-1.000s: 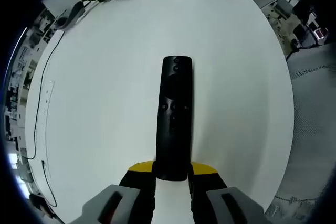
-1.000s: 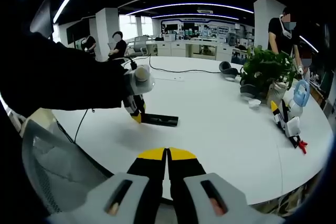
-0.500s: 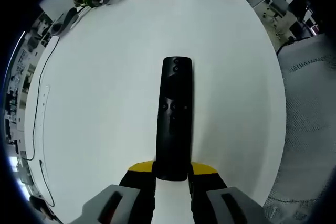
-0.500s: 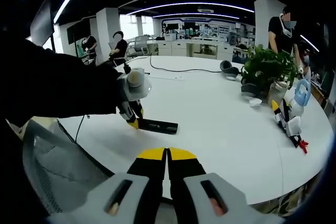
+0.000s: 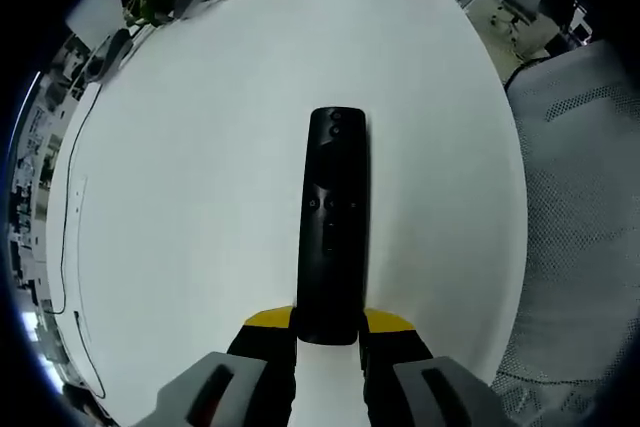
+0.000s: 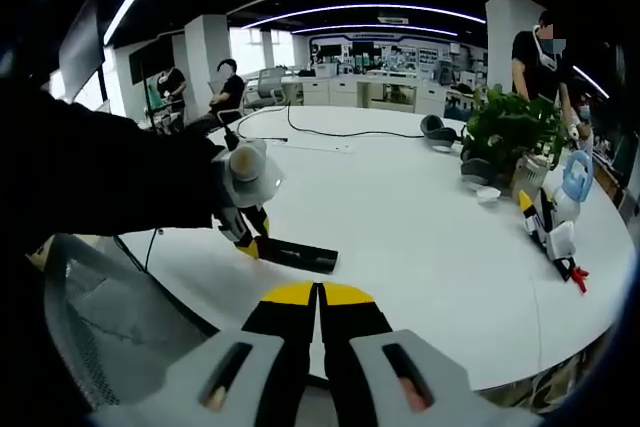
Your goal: Press the specified remote control buttons in sequence, fully releasing each button before pressing the next.
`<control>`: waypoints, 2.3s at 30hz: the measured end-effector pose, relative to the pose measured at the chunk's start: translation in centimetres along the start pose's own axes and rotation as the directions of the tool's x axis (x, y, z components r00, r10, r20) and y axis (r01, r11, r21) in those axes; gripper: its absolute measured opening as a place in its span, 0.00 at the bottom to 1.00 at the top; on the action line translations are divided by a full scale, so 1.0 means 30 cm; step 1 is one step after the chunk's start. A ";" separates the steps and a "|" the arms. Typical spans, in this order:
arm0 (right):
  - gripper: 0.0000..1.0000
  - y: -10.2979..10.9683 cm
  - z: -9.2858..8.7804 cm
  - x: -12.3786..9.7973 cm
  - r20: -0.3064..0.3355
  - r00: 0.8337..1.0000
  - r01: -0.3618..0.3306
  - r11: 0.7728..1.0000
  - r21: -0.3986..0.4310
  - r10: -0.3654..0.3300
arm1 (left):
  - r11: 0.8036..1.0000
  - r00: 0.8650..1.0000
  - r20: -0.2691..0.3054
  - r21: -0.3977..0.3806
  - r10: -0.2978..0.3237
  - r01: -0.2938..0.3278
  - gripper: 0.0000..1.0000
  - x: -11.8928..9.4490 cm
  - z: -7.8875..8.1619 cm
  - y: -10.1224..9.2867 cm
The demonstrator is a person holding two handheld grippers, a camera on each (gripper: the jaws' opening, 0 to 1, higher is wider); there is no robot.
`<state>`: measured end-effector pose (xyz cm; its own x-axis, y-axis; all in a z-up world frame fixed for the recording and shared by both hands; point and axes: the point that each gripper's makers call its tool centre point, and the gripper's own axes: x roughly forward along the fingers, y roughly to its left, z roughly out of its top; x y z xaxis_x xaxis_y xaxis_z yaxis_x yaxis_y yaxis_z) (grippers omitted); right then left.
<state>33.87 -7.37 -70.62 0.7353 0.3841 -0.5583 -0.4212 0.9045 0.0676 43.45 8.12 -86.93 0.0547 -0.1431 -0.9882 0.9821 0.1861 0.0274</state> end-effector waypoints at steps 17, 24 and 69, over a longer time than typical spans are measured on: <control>0.00 0.001 -0.004 -0.002 -0.003 1.000 0.001 1.000 -0.005 -0.001 | 1.000 1.000 0.027 -0.008 0.003 -0.003 0.23 -0.005 0.002 -0.091; 0.00 0.006 -0.006 0.001 -0.010 1.000 -0.004 1.000 -0.017 0.003 | 1.000 0.999 0.039 0.002 0.000 0.000 0.23 -0.006 0.003 -0.125; 0.00 0.025 0.060 0.001 0.024 0.996 -0.087 0.996 0.037 0.086 | 1.000 0.995 0.096 -0.001 0.001 -0.001 0.24 -0.016 0.008 -0.353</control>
<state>34.53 -6.36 -69.09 0.7090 0.4647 -0.5304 -0.4632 0.8740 0.1467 33.06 5.99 -86.70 0.0724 -0.2357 -0.9691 0.9819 0.1874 0.0278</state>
